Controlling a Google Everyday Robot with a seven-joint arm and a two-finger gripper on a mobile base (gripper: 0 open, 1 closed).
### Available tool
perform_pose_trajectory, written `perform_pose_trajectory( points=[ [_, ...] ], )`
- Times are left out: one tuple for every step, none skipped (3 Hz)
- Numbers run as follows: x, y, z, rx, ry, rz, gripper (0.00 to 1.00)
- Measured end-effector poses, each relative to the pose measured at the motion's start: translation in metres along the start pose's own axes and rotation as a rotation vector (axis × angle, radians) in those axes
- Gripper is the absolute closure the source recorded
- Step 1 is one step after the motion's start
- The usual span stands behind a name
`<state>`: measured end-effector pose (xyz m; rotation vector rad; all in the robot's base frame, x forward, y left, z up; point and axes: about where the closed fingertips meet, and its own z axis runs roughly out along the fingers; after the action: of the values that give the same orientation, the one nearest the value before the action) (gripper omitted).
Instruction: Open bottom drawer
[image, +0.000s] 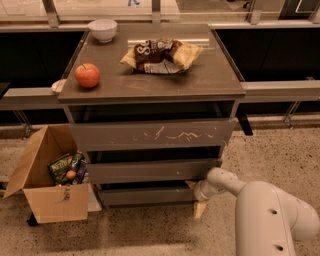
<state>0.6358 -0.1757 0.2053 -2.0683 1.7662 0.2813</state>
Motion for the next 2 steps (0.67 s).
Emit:
perform_pose_trajectory(
  points=[
    [0.000,-0.010,0.013,0.020,0.047,-0.002,0.00],
    [-0.003,-0.013,0.027,0.028,0.055,0.016,0.00]
  ],
)
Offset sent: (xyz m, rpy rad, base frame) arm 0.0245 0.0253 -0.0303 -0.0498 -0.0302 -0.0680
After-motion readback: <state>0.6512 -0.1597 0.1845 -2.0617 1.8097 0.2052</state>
